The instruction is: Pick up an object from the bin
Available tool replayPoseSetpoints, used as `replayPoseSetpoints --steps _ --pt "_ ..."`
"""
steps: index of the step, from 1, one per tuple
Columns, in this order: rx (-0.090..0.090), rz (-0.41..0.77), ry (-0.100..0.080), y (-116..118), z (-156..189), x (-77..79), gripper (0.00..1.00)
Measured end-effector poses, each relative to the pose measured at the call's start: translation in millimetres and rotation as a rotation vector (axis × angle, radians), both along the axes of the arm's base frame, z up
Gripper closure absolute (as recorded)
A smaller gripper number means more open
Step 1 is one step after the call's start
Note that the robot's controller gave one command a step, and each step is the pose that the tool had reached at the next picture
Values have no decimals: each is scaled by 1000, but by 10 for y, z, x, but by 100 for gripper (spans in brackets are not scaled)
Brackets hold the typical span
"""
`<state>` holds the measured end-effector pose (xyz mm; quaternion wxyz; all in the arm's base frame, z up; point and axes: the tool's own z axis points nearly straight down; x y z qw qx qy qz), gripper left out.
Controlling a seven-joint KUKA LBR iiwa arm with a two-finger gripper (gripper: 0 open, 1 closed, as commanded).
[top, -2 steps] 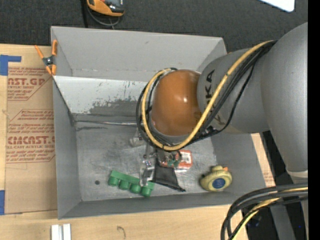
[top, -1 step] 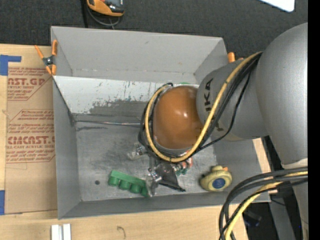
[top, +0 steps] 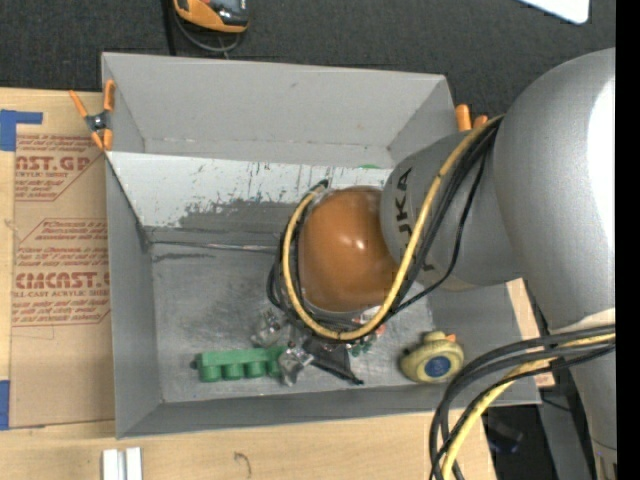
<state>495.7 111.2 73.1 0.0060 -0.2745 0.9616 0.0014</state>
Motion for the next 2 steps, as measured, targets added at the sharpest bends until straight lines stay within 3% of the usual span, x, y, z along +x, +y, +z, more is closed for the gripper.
replayPoseSetpoints --steps 1,2 --pt "0 0 0 0 0 0 100" --pt "-4 -13 9 378 1343 23 100"
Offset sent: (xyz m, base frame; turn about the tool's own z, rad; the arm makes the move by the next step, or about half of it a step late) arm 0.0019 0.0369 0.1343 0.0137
